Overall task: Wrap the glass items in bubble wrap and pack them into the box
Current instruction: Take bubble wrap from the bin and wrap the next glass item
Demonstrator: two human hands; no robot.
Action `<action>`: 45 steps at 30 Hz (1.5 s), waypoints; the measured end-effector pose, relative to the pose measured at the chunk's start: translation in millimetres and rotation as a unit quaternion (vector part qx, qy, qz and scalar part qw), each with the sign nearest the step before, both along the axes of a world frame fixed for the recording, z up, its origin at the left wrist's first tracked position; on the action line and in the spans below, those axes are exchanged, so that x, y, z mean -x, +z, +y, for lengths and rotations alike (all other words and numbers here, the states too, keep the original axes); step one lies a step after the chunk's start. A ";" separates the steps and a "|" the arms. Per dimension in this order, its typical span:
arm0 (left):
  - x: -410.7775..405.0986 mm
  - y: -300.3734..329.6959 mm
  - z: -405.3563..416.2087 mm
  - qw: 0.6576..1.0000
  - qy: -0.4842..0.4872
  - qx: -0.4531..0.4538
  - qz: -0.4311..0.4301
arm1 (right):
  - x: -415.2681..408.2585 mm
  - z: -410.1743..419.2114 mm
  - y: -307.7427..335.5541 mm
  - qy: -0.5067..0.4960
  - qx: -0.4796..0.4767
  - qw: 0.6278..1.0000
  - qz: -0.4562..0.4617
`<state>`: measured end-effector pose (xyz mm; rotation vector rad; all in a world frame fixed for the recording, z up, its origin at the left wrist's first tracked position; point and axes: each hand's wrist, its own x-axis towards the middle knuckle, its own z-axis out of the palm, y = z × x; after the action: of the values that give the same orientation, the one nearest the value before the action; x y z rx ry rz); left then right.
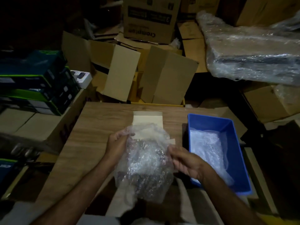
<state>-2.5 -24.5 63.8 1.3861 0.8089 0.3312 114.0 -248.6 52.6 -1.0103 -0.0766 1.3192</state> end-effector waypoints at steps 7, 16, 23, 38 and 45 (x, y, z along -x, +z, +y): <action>16.9 -13.9 11.5 0.988 0.037 0.091 0.121 | 16.0 19.9 -15.6 -0.171 0.039 0.985 -0.006; 53.2 -31.8 42.2 0.994 -0.089 0.056 0.041 | 15.8 1.5 -32.8 -0.140 0.094 0.952 -0.254; 50.5 -22.7 49.0 0.974 -0.221 -0.025 0.047 | 4.3 -3.1 -28.2 -0.077 0.186 0.889 -0.412; 55.3 30.0 76.3 0.849 -0.519 -0.051 0.083 | -19.8 -1.9 48.5 0.037 0.068 0.934 -0.349; 10.5 32.9 19.3 0.877 -0.478 0.022 0.039 | 2.7 24.0 43.8 -0.111 -0.054 0.991 0.055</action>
<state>-13.0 -5.2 96.6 1.5899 0.1156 -0.5161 111.4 -224.7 96.4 -0.8269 0.0471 1.1525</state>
